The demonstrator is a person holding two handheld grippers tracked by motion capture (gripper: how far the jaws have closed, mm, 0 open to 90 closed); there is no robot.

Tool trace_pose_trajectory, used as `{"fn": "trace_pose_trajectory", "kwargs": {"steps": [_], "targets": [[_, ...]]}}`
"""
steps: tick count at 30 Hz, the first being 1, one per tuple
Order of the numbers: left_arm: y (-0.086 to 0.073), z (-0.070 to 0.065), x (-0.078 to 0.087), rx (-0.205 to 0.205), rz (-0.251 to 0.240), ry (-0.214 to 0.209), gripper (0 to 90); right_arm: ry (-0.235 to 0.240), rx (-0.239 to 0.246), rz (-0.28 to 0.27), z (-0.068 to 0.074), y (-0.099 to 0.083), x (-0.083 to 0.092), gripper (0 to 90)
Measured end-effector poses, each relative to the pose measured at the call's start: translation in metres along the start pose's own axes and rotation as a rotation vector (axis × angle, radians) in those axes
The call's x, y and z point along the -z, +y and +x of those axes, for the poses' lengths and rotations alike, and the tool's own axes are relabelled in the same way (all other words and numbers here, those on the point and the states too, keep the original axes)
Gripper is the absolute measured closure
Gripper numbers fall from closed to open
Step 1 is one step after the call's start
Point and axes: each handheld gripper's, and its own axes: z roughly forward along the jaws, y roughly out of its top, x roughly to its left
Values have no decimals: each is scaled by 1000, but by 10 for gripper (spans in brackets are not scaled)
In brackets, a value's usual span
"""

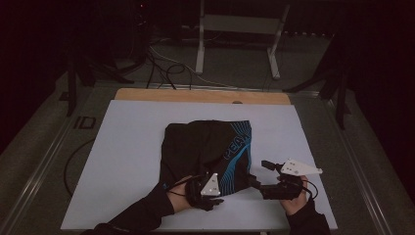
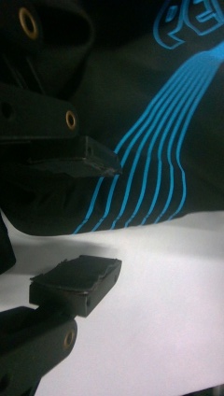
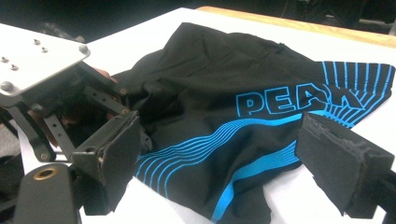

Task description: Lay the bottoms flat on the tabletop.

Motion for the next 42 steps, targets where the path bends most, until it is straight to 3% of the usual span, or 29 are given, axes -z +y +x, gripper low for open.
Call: {"fn": "trace_pose_trajectory", "kwargs": {"steps": [1, 3, 5, 8, 10, 13, 18, 19, 20, 22, 26, 29, 30, 31, 32, 34, 36, 38, 42], "targets": [[2, -2, 0, -11, 5, -1, 577, 3, 3, 4, 0, 0, 0, 150], [2, -2, 1, -26, 4, 33, 775, 11, 3, 17, -1, -1, -1, 163], [3, 0, 4, -12, -12, 28, 872, 7, 4, 34, -3, -2, 0, 168], [7, 4, 13, 12, -51, 18, 886, 2, -3, 48, -5, -4, -1, 167], [13, 6, 21, 29, -85, 19, 889, 30, -4, 61, -5, -5, -3, 157], [22, 11, 34, 74, -149, 15, 890, 41, 22, 101, -1, -7, -9, 192], [33, 20, 49, 124, -218, 26, 890, 67, 63, 104, 9, -11, -14, 253], [35, 22, 50, 145, -230, 17, 890, 59, 68, 128, 10, -12, -17, 254], [36, 23, 51, 150, -236, 16, 890, 21, 89, 135, 12, -13, -19, 255], [38, 23, 51, 153, -242, 18, 890, 0, 100, 144, 15, -14, -23, 260], [41, 22, 52, 165, -256, 14, 890, -96, 167, 169, 20, -17, -32, 264], [43, 23, 54, 180, -273, 12, 890, -150, 198, 216, 19, -21, -40, 289], [44, 23, 55, 179, -273, 14, 890, -165, 199, 221, 19, -22, -41, 337], [44, 23, 56, 174, -270, 23, 890, -181, 210, 231, 18, -23, -42, 483], [45, 23, 57, 176, -276, 25, 890, -203, 223, 224, 17, -23, -40, 514], [44, 25, 60, 185, -286, 21, 890, -213, 208, 181, 15, -19, -33, 656], [43, 26, 62, 184, -287, 29, 889, -237, 192, 125, 17, -13, -23, 731], [42, 27, 65, 185, -288, 28, 889, -213, 199, 87, 19, -7, -13, 805], [43, 26, 72, 174, -288, 22, 887, -142, 206, 66, 24, 2, 0, 829]]}}
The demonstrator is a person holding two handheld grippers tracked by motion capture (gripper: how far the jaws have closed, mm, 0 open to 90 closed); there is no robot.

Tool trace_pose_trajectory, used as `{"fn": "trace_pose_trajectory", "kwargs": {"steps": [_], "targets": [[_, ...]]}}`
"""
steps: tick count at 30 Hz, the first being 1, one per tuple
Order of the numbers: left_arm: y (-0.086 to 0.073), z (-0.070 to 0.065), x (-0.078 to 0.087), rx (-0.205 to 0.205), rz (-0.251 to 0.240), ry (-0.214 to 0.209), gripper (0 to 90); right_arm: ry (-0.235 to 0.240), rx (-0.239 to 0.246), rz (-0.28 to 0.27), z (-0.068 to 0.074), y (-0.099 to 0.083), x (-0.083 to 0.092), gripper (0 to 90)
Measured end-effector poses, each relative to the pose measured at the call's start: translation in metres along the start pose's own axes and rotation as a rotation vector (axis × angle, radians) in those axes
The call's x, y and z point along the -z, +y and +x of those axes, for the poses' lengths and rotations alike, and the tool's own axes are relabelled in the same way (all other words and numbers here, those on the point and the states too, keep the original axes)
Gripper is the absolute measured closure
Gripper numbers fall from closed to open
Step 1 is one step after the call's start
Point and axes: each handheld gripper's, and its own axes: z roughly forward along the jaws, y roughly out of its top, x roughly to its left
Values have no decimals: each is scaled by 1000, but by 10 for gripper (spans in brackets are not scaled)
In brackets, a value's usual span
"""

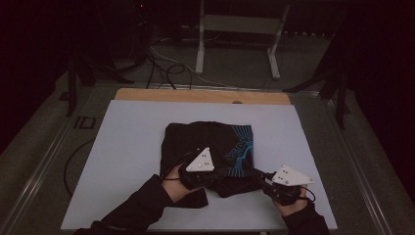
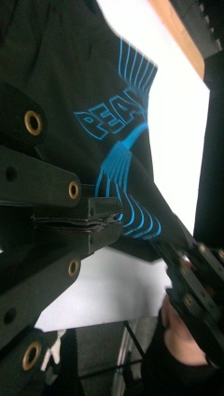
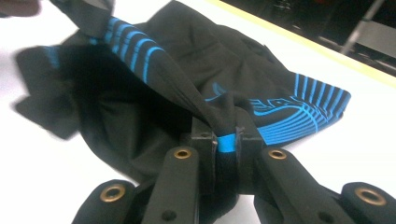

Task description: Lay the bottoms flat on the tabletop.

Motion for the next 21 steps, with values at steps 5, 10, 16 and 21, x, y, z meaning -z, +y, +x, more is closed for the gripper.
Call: {"fn": "trace_pose_trajectory", "kwargs": {"steps": [5, 10, 16, 21], "targets": [[2, -3, 6, -9, -1, -21, 886, 40, -23, -13, 6, 3, 11, 829], [-8, -9, 6, -12, 32, -59, 879, 66, -29, -10, 9, -2, 18, 696], [-33, -14, 6, 16, 89, -92, 872, 102, -75, -95, 3, -6, 30, 529], [-51, -21, 4, 10, 163, -151, 599, 72, -106, -114, -1, -5, 32, 489]]}}
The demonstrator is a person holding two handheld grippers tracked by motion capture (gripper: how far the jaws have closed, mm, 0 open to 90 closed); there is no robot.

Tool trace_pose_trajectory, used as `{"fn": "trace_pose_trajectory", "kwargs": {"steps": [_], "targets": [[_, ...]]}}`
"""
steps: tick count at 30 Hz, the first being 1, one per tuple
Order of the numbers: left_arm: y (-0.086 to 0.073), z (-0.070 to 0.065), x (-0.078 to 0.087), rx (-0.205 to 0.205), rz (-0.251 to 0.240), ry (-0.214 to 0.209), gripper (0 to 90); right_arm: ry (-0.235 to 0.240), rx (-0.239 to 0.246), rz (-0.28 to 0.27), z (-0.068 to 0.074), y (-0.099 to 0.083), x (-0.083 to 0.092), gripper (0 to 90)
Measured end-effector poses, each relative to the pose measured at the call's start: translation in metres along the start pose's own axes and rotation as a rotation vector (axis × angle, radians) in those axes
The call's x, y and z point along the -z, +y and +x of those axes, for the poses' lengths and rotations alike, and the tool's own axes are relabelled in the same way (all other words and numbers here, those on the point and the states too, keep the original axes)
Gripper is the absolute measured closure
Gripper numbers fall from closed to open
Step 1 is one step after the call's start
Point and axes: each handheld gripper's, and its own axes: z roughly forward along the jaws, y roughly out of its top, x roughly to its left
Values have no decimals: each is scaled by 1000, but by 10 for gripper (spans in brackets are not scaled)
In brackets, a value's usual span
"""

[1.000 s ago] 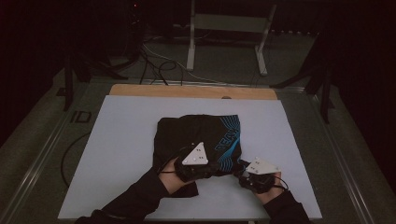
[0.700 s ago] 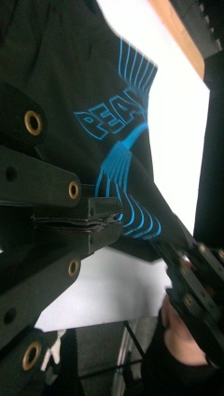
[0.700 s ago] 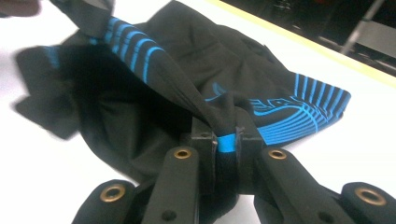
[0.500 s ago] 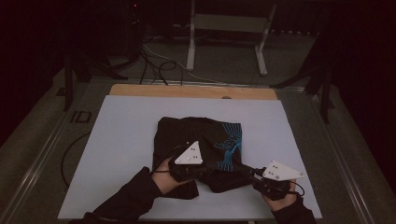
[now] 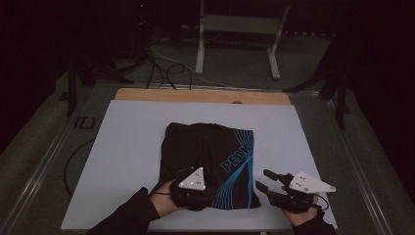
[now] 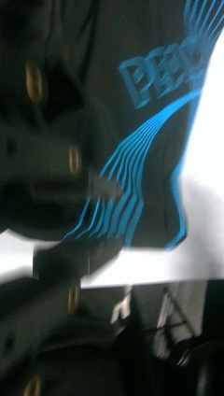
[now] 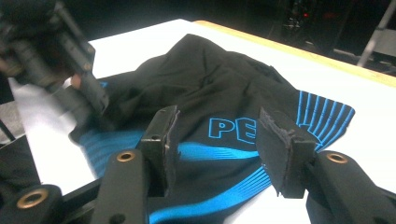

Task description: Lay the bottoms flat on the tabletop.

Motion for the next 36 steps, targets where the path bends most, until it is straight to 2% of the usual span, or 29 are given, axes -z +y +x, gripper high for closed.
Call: {"fn": "trace_pose_trajectory", "kwargs": {"steps": [2, 3, 4, 5, 7, 10, 13, 18, 20, 22, 26, 28, 31, 36], "targets": [[-4, -1, 2, 13, -7, 3, 404, -18, -8, -3, -2, -1, -1, 479], [-4, -1, 2, 13, -7, 3, 335, -18, -8, -3, -2, -1, -1, 479], [-4, -1, 2, 13, -7, 3, 335, -16, -12, -4, -3, -1, -1, 479], [-7, 1, 10, 26, -36, -14, 216, -30, -28, -2, -5, 0, -3, 356], [-8, 4, 15, 36, -58, -19, 135, -27, -48, 7, -7, -2, -6, 258], [-11, 11, 23, 60, -92, 5, 72, -14, -68, 12, -11, -3, -9, 173], [-15, 20, 35, 95, -124, 34, 61, 3, -74, 18, -14, -3, -13, 150], [-25, 36, 59, 139, -153, 136, 69, 7, -70, 25, -18, -1, -18, 151], [-30, 44, 68, 155, -151, 182, 71, -7, -62, 33, -22, 0, -22, 153], [-37, 53, 75, 173, -149, 226, 74, -9, -72, 41, -27, 1, -27, 154], [-49, 73, 86, 227, -163, 284, 75, -28, -91, 50, -41, 2, -39, 154], [-54, 82, 89, 237, -153, 321, 76, -28, -104, 51, -49, 2, -46, 154], [-59, 95, 90, 265, -151, 357, 78, -65, -103, 73, -61, 2, -55, 155], [-65, 118, 92, 343, -156, 381, 84, -100, -126, 97, -78, 0, -69, 159]]}}
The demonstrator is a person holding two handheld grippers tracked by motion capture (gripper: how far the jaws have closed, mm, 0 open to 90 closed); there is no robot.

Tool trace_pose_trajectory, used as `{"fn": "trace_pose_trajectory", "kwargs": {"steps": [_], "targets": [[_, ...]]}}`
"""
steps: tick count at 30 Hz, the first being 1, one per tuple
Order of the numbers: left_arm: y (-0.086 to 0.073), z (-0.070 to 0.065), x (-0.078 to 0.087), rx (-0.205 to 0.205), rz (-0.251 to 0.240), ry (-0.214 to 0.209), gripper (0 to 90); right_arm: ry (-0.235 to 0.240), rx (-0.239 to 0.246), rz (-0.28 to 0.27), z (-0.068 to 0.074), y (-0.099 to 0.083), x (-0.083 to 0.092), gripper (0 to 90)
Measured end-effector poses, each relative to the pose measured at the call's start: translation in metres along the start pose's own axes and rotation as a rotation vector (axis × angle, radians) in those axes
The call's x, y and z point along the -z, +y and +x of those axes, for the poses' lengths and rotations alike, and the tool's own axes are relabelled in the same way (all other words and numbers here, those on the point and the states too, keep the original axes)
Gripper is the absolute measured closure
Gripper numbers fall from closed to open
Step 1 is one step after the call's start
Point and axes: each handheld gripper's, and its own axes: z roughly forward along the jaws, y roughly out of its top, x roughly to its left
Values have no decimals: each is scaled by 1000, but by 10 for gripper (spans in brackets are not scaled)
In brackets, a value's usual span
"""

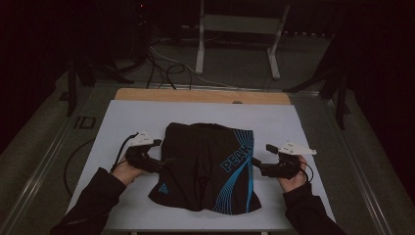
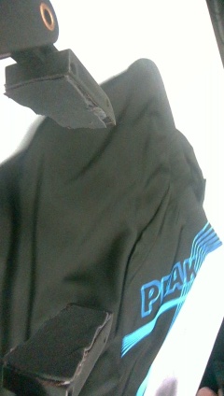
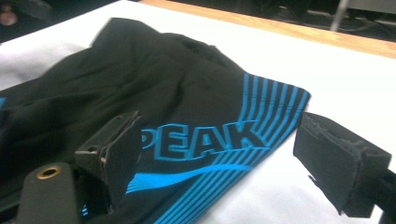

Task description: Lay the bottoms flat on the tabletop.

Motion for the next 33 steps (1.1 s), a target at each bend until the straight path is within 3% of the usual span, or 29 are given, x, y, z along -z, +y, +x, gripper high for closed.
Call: {"fn": "trace_pose_trajectory", "kwargs": {"steps": [7, 8, 13, 14, 16, 17, 18, 22, 23, 27, 31, 33], "targets": [[9, 26, -13, 74, 31, 55, 99, -9, -35, 26, -16, 6, -22, 159], [11, 30, -14, 77, 25, 65, 145, -20, -36, 32, -18, 7, -25, 159], [25, 49, -25, 141, 64, 44, 199, -43, -42, 28, -25, 18, -39, 159], [28, 52, -28, 150, 84, 66, 209, -54, -44, 33, -27, 20, -42, 159], [30, 55, -30, 168, 92, 71, 238, -63, -45, 33, -28, 22, -45, 159], [31, 59, -33, 189, 92, 60, 238, -68, -52, 31, -29, 23, -47, 159], [33, 62, -36, 205, 108, 87, 238, -77, -61, 36, -31, 25, -50, 158], [35, 81, -47, 337, 109, 60, 267, -86, -92, 42, -35, 25, -62, 159], [35, 84, -48, 353, 116, 73, 274, -98, -103, 54, -38, 25, -68, 162], [34, 95, -56, 447, 128, 57, 325, -116, -126, 59, -44, 24, -76, 183], [30, 102, -64, 532, 138, 21, 345, -143, -154, 80, -50, 22, -83, 202], [27, 105, -67, 594, 129, -4, 414, -150, -173, 97, -52, 20, -86, 215]]}}
